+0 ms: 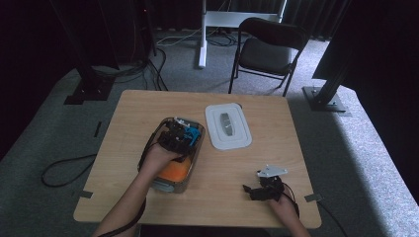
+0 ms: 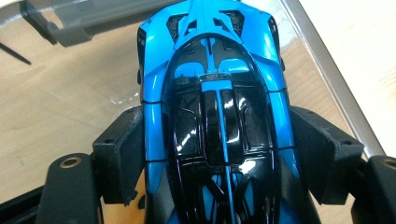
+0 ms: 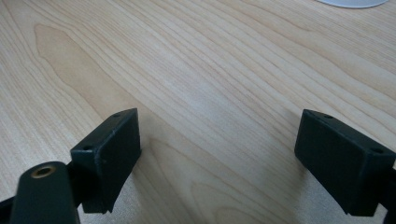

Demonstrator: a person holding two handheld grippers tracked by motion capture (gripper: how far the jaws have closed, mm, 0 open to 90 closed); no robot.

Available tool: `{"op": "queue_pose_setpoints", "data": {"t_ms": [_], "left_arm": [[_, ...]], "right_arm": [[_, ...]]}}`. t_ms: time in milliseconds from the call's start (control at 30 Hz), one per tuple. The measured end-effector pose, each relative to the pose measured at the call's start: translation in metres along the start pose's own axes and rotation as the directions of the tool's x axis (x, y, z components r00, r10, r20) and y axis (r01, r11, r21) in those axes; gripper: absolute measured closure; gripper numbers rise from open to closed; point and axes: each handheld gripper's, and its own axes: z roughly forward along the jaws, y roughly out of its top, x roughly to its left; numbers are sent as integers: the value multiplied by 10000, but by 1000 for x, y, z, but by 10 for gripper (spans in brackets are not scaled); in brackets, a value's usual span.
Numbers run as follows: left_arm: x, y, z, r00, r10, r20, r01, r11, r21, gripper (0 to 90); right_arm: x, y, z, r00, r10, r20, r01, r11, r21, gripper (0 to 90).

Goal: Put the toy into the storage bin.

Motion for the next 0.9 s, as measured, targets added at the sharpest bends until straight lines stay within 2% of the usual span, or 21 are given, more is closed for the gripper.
{"op": "queue_pose_setpoints", "data": {"t_ms": [200, 433, 500, 567, 667, 733, 767, 833, 867, 900], "left_arm": [[1, -1, -1, 9996, -259, 120, 261, 9996, -146, 260], [-2, -1, 1, 9999, -149, -54, 149, 9999, 17, 259], [-4, -1, 3, 9996, 170, -208, -165, 9996, 216, 259], [-7, -2, 3, 9989, 303, -353, -301, 9995, 74, 268], [-5, 0, -3, 9995, 99, -310, -108, 9995, -290, 267], [-5, 0, -3, 9995, 99, -310, -108, 9995, -290, 267], [-1, -2, -4, 9998, -95, -161, 91, 9997, -223, 220], [1, -3, -4, 9998, -78, -204, 75, 9999, -145, 186], [5, -6, -4, 9994, -328, -126, 326, 9993, -159, 173], [5, -6, -4, 9994, -328, -126, 326, 9993, -159, 173]], "right_arm": [[0, 0, 0, 10000, -3, -6, 3, 10000, -4, 136], [0, 0, 0, 10000, 3, -8, -3, 10000, 3, 136], [0, 0, 0, 10000, -4, -10, 4, 10000, -2, 136], [0, 0, 0, 10000, -3, -9, 3, 10000, -1, 136], [0, 0, 0, 10000, -23, -21, 23, 10000, 2, 135], [0, 0, 0, 10000, -19, -22, 19, 10000, -2, 134], [0, 0, 0, 10000, -17, -22, 17, 10000, 2, 134], [0, 0, 0, 10000, -22, -27, 22, 10000, 5, 134], [0, 0, 0, 10000, -18, -28, 18, 10000, 7, 134], [0, 0, 0, 10000, -18, -28, 18, 10000, 7, 134]]}}
